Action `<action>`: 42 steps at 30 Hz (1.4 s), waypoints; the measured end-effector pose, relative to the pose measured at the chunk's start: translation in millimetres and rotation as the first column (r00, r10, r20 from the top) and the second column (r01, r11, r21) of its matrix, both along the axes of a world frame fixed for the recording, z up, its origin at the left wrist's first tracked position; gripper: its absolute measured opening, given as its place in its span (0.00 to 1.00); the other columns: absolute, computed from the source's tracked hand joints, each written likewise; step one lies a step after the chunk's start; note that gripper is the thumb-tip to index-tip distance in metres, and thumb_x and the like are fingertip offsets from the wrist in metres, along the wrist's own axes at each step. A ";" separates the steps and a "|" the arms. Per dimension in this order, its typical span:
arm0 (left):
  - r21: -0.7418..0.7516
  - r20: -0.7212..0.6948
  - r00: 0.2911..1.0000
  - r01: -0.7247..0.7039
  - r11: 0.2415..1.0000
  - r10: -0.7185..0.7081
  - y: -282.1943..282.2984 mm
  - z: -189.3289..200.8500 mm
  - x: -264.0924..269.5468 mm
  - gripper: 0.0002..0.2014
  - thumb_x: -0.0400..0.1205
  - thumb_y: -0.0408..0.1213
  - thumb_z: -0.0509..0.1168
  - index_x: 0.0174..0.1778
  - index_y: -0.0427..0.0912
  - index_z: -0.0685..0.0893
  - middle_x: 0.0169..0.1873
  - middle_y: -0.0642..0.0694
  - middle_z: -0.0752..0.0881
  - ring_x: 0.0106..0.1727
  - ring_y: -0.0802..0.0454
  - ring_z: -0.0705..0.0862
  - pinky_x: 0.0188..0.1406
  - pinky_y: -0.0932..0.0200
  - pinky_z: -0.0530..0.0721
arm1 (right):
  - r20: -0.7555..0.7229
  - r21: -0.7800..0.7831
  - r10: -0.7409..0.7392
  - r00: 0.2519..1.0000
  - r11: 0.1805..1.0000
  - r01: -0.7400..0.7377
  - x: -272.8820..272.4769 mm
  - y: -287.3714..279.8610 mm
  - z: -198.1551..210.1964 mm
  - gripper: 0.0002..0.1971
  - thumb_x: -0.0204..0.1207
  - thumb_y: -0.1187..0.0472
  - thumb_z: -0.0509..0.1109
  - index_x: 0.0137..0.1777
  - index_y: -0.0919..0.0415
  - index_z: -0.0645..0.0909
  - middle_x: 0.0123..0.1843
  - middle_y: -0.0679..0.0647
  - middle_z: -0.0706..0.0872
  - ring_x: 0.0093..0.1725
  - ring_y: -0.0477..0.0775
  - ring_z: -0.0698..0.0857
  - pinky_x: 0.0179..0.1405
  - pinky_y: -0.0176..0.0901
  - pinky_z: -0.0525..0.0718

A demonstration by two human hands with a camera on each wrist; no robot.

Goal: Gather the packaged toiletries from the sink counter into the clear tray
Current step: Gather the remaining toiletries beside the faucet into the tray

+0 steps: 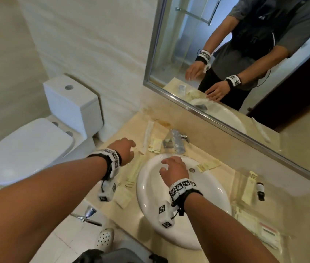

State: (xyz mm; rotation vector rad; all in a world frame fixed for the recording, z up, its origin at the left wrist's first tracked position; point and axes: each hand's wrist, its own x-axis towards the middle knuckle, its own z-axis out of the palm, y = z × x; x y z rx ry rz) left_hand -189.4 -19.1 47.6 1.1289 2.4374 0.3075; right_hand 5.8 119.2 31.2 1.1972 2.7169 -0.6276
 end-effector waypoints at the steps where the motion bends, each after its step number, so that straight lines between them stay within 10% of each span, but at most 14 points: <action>1: -0.004 0.005 1.000 -0.019 1.000 0.019 -7.7 -0.8 -12.2 0.22 0.84 0.45 0.60 0.75 0.51 0.74 0.74 0.44 0.75 0.71 0.42 0.77 0.69 0.46 0.77 | 0.000 -0.005 0.004 1.000 1.000 -0.004 -9.0 -4.9 -2.8 0.18 0.79 0.52 0.66 0.68 0.45 0.82 0.78 0.48 0.72 0.75 0.54 0.73 0.74 0.48 0.74; 27: -0.191 0.060 0.998 -0.009 0.982 0.020 -71.9 -77.4 -45.4 0.25 0.83 0.44 0.63 0.77 0.51 0.71 0.73 0.47 0.76 0.69 0.46 0.80 0.68 0.49 0.79 | 0.281 -0.161 0.445 0.850 0.895 -0.416 -70.3 -109.6 -90.2 0.28 0.77 0.42 0.68 0.74 0.54 0.75 0.67 0.56 0.80 0.64 0.60 0.83 0.59 0.54 0.84; 34: -0.189 0.082 0.996 -0.028 0.982 0.044 -79.1 -82.7 -56.2 0.24 0.82 0.44 0.63 0.76 0.52 0.71 0.72 0.48 0.77 0.67 0.47 0.80 0.66 0.50 0.80 | 0.355 -0.032 0.414 0.838 0.901 -0.432 -76.2 -124.9 -100.4 0.25 0.74 0.53 0.76 0.67 0.62 0.76 0.65 0.60 0.75 0.60 0.63 0.81 0.52 0.53 0.82; 42: -0.194 0.096 0.994 -0.022 0.981 0.042 -59.2 -79.8 -59.8 0.24 0.83 0.45 0.63 0.77 0.52 0.71 0.73 0.48 0.76 0.68 0.47 0.80 0.67 0.49 0.80 | 0.304 -0.107 0.477 0.825 0.877 -0.467 -77.0 -123.6 -100.1 0.14 0.80 0.66 0.62 0.65 0.61 0.76 0.57 0.60 0.87 0.56 0.66 0.87 0.49 0.52 0.80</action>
